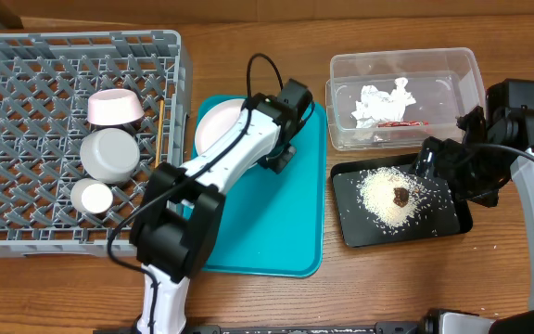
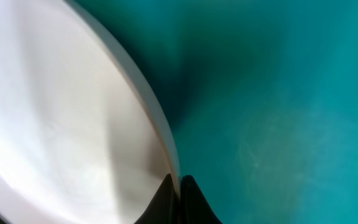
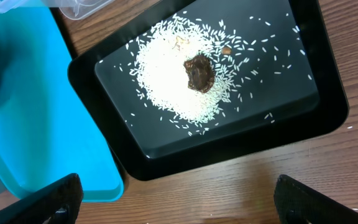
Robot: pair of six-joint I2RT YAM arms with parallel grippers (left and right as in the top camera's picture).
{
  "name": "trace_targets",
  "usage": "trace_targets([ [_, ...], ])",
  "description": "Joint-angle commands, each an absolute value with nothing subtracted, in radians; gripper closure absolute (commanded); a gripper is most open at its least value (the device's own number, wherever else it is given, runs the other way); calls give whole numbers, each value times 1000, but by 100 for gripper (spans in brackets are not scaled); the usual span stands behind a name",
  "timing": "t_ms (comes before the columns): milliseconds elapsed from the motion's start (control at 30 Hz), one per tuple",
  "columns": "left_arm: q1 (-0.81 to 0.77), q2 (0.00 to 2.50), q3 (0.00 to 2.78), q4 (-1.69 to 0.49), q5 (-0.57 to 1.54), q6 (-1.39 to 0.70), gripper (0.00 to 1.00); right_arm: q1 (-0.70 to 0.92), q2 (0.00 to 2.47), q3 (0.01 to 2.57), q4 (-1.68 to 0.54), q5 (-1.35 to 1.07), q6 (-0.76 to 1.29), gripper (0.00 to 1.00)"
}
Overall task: Sort waste into correct bins and load items into the dishwasher
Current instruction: 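Grasp the edge of the white plate with the left gripper, then stand the white plate upright in the dish rack with the left gripper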
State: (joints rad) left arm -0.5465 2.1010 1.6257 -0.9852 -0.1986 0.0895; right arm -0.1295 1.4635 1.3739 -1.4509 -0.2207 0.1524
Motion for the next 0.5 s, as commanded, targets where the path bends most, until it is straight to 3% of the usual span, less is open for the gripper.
trace_targets([
  [0,-540,1966,1710,-1001,-191,39,96,-130,1455,1387,-1449,-217,148,0],
  [233,-460,1773,1724,-998,-155,-7,96,-130,1455,1387,-1450,-217,148,0],
  [467,-220,1682,1724,-1000,353,55,96,-130,1455,1387,-1450,-217,148,0],
])
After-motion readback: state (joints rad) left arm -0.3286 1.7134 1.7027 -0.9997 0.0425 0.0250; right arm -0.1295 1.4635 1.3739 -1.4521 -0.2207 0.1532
